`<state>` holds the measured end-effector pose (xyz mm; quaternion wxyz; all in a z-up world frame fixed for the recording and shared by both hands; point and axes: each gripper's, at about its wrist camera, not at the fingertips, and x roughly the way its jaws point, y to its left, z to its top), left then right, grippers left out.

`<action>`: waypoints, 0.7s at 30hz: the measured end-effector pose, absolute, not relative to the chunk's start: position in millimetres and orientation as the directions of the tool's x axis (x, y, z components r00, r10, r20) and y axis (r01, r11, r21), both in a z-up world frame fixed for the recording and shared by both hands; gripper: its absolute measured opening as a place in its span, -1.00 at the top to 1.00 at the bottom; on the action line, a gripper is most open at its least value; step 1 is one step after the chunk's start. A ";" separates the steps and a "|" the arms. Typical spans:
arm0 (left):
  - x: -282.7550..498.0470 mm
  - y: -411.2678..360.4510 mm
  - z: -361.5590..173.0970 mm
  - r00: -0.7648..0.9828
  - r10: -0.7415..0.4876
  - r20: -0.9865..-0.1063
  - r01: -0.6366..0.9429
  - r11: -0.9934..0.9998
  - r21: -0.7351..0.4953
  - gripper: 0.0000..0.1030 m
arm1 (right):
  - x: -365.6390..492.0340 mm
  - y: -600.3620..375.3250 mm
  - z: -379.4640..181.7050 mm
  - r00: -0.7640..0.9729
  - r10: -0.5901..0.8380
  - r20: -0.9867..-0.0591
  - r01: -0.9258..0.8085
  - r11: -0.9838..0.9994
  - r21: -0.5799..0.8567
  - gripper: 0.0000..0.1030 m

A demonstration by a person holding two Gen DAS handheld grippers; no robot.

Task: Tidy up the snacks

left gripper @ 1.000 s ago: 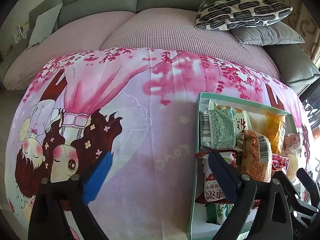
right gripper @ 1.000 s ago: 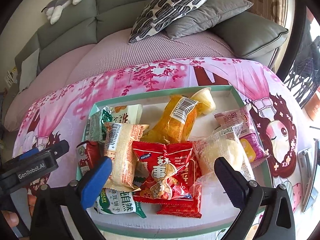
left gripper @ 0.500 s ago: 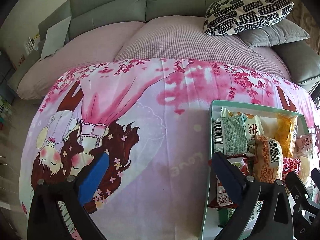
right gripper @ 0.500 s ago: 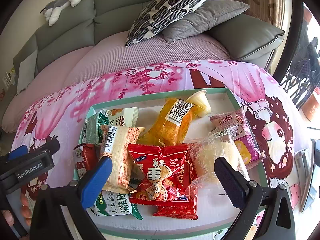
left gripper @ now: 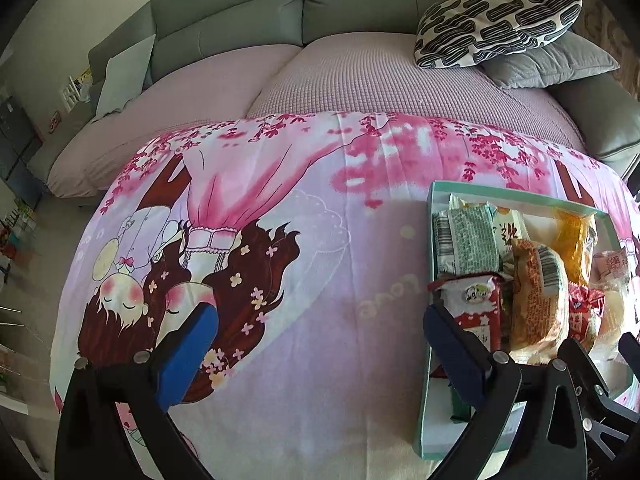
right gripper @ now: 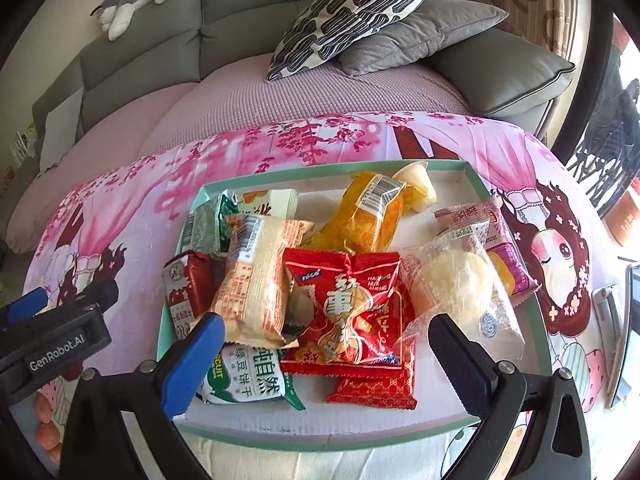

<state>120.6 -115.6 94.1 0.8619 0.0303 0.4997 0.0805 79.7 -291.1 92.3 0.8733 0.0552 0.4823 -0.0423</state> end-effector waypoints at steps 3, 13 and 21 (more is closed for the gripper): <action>109.1 -107.6 91.0 0.480 0.171 -0.861 -0.117 0.985 0.130 -0.98 | 71.4 -283.4 91.8 0.536 -0.016 -0.844 0.110 0.993 0.052 -1.00; 73.3 -85.6 71.6 0.409 0.135 -0.903 -0.147 0.986 0.080 -0.98 | 35.0 -274.6 86.5 0.535 -0.026 -0.845 0.093 0.995 0.028 -1.00; 45.2 -83.1 62.1 0.402 0.133 -0.906 -0.103 0.990 0.100 -0.98 | 22.1 -274.8 89.6 0.545 -0.031 -0.838 0.097 0.995 0.027 -1.00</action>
